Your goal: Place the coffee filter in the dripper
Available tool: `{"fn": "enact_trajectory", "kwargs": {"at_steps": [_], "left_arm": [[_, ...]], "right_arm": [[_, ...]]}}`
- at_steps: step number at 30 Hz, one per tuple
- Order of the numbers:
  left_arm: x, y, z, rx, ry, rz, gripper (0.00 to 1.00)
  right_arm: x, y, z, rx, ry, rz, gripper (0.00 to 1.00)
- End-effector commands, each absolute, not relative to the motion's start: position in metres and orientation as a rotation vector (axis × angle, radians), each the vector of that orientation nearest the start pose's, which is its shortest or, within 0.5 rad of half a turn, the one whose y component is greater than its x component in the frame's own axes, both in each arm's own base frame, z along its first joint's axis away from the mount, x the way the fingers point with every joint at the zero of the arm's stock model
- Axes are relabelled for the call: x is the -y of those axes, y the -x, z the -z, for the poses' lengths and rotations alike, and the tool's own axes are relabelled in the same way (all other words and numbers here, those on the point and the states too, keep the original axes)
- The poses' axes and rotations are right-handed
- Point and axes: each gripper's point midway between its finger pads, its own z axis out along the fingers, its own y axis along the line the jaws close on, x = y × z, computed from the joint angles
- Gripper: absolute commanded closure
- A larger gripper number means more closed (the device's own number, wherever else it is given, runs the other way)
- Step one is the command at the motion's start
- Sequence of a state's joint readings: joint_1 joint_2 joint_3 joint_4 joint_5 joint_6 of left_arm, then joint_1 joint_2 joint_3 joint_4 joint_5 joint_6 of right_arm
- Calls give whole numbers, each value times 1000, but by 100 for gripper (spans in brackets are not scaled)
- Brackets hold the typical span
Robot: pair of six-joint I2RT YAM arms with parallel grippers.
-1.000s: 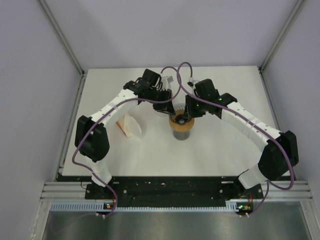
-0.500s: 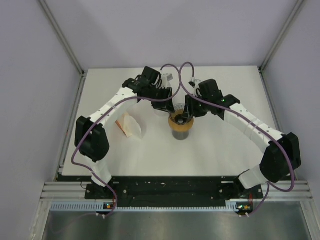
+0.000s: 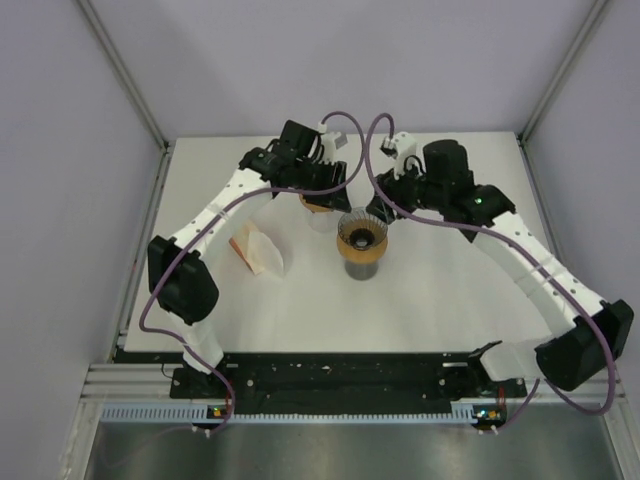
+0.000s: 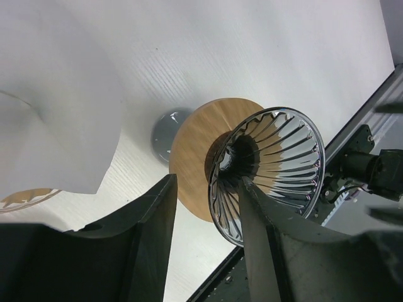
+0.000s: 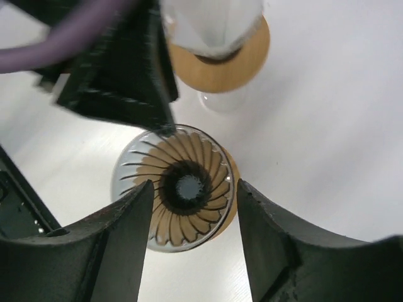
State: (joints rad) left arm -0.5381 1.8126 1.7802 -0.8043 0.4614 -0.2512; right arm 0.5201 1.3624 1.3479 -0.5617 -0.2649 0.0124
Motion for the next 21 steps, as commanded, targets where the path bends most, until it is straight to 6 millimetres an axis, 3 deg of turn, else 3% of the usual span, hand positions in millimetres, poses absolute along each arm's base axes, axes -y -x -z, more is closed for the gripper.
{"fn": "enact_trajectory", "kwargs": {"at_steps": [1,3,6,11,14,21], "left_arm": [[312,-350,-253,-2306,-641,895,51],[316,-350,-250,-2307,-666,922,51],[321,-347,-247,-2305,-703,961,51],[328,-343,-248,-2260,-749,979,46],[331,-342,-239,-2280,-755,977,46],[338,-343,-218,-2329,-759,963,46]], "right_arm": [[-260,-269,-334,-1544,1149,-719,48],[-267,-241,-325,-1366,1324,-775,49],[-268,-223,-295,-1236,1483,-776,44],[-260,-230,-263,-1195,1609,-621,39],[-259,-233,-250,-1129,1681,-558,37],[-262,-246,-222,-1193,1742,-526,39]]}}
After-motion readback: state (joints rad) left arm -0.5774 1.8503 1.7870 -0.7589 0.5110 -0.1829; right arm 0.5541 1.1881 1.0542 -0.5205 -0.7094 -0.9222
